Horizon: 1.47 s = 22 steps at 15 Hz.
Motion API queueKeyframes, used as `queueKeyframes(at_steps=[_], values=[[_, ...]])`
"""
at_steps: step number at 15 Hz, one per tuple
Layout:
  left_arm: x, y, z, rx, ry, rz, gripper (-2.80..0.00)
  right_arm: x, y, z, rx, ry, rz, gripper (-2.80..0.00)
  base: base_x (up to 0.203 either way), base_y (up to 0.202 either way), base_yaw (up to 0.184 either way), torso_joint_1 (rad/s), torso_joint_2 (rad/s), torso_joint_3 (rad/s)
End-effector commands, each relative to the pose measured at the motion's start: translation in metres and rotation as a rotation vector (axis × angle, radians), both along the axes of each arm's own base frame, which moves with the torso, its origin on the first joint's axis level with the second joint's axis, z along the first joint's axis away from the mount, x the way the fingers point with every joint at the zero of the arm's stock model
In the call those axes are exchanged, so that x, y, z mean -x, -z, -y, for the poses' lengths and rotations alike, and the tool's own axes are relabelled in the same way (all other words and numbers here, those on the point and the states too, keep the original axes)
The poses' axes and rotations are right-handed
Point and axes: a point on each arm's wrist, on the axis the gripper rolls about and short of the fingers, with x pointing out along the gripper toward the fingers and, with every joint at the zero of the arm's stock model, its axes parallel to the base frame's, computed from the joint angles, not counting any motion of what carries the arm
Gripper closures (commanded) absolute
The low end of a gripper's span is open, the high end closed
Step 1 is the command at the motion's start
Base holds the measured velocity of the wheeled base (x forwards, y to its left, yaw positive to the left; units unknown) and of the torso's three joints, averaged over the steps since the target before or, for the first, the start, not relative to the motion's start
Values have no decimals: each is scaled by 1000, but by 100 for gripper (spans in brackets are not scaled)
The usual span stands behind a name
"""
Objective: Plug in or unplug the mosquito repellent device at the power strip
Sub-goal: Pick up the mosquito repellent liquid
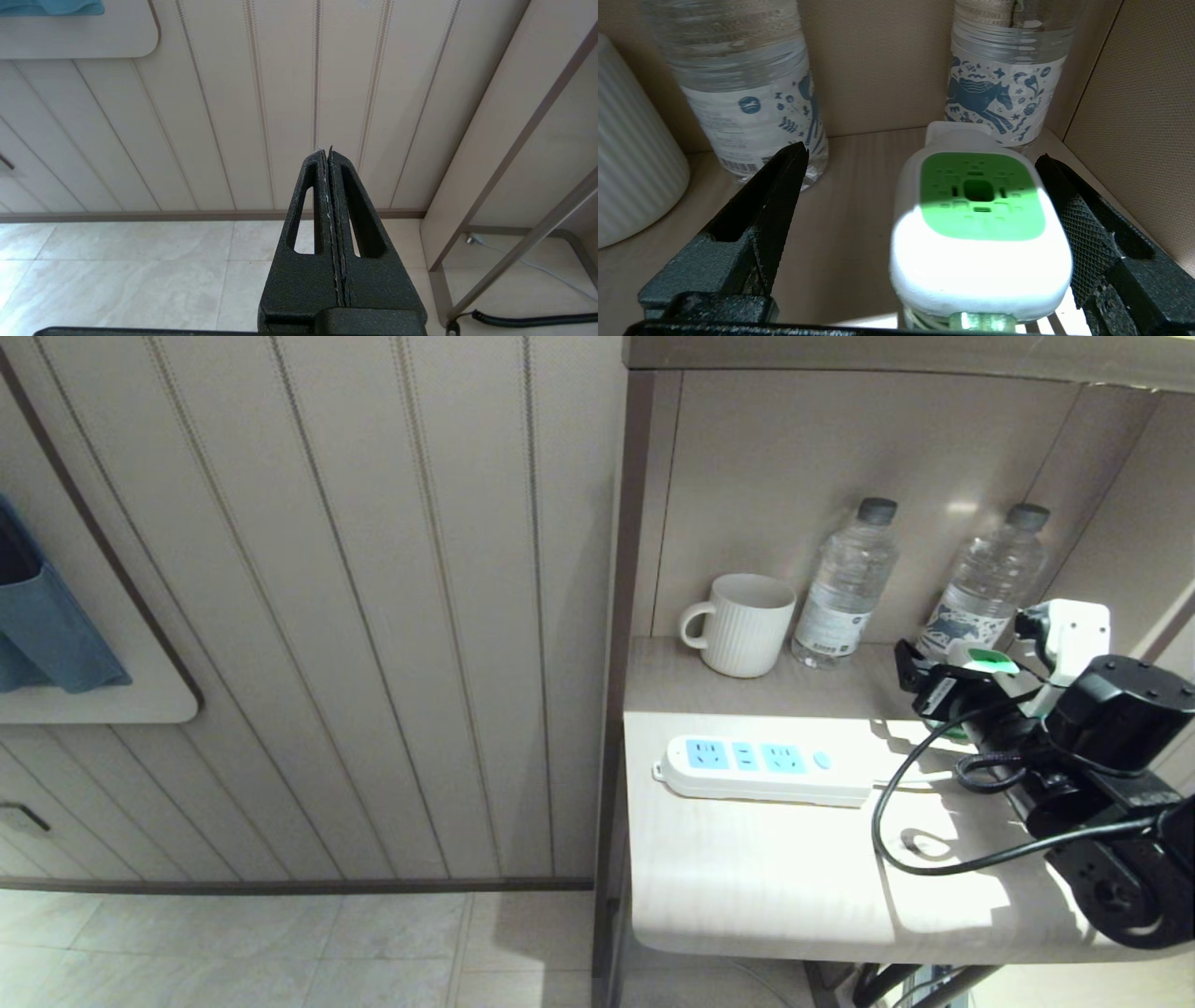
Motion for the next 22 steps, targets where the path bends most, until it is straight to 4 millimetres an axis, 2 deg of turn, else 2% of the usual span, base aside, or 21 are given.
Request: queueKeyframes(at_steps=[1, 11, 12, 22], values=[[0, 0, 0, 1, 1, -1, 0, -1, -1, 1, 1, 1, 9, -280, 0, 0, 0, 0, 0, 0], [0, 0, 0, 1, -1, -1, 0, -7, -1, 2, 2, 2, 11, -280, 0, 0, 0, 0, 0, 0], [0, 0, 0, -1, 0, -1, 0, -8, 0, 2, 3, 1, 8, 0, 0, 0, 0, 0, 0, 0], [0, 0, 0, 1, 0, -1, 0, -6, -1, 1, 3, 0, 10, 0, 0, 0, 0, 0, 0, 0]])
